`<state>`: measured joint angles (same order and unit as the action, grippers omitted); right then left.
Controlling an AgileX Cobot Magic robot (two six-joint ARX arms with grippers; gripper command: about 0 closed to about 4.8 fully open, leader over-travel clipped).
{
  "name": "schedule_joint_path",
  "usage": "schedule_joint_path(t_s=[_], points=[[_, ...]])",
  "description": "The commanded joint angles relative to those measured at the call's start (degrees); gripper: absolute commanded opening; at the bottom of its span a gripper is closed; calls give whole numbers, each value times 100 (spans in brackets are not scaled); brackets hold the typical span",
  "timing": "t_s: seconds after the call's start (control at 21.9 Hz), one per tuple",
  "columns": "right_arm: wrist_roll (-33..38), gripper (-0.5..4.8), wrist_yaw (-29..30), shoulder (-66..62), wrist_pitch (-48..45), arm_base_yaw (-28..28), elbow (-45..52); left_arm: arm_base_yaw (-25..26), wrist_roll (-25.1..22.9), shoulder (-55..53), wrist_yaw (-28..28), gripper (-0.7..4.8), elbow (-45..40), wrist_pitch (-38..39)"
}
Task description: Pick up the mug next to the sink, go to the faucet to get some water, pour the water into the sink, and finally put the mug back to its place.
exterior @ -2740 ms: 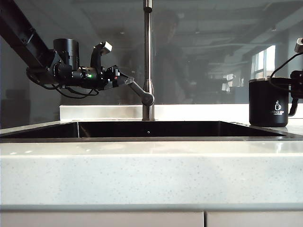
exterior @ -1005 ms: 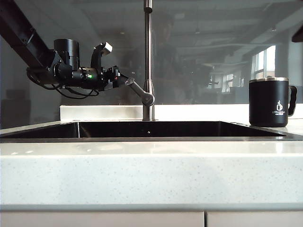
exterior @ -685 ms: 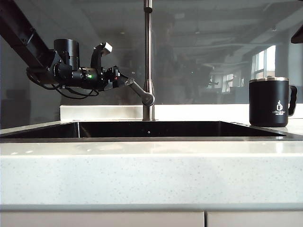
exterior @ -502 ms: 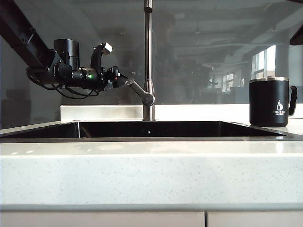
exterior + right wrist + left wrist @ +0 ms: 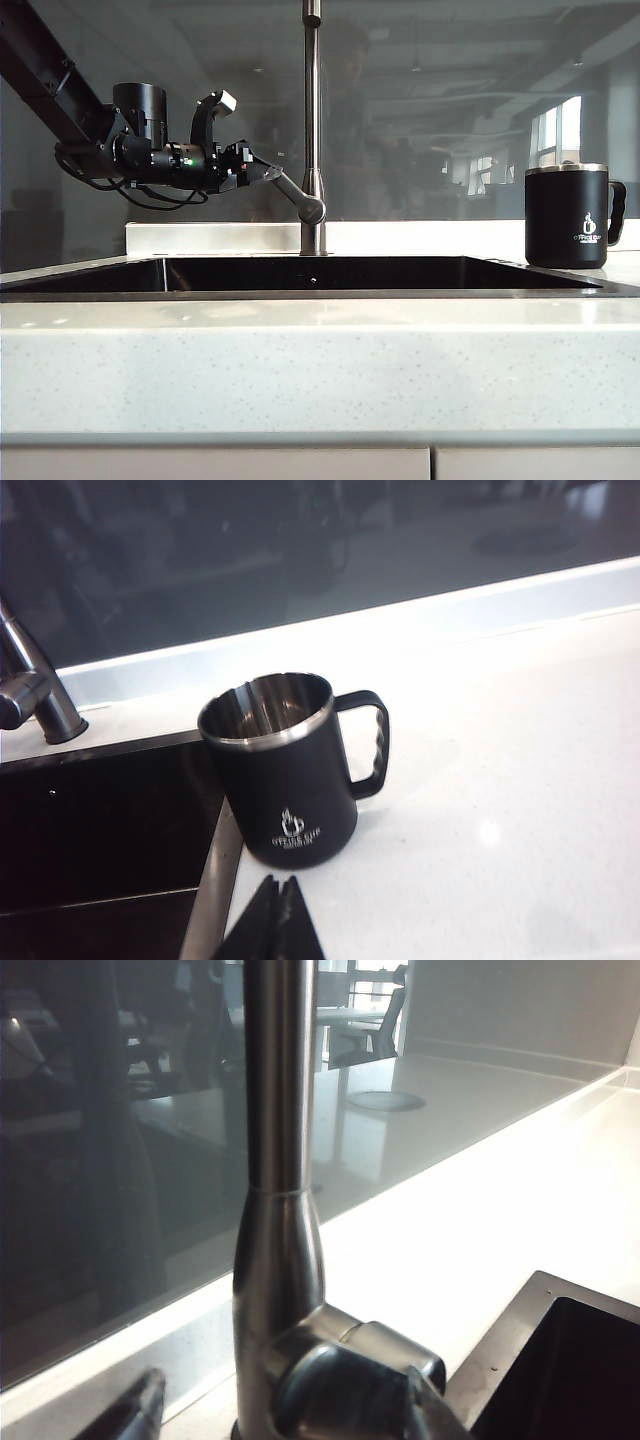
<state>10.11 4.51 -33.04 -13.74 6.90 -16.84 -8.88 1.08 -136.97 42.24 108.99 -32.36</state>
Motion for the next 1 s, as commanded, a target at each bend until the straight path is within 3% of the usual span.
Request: schedule_joint_path(t_s=[0.05,0.5,0.64,1.0], points=[[-2,-8,-15,807,-225,-11,546,-9,-2,42,20,301,22,-70],[-4,-8,-76,2625,-208,-11,1639,-9,-2,42,22,301,22,-26],[-13,-8,-81,3261,455,-7,1679,-9,-2,42,22,301,22,-22],[-92,-8,-205,3314,1051,31,1676,-7,-2,39,2,301,22,109]])
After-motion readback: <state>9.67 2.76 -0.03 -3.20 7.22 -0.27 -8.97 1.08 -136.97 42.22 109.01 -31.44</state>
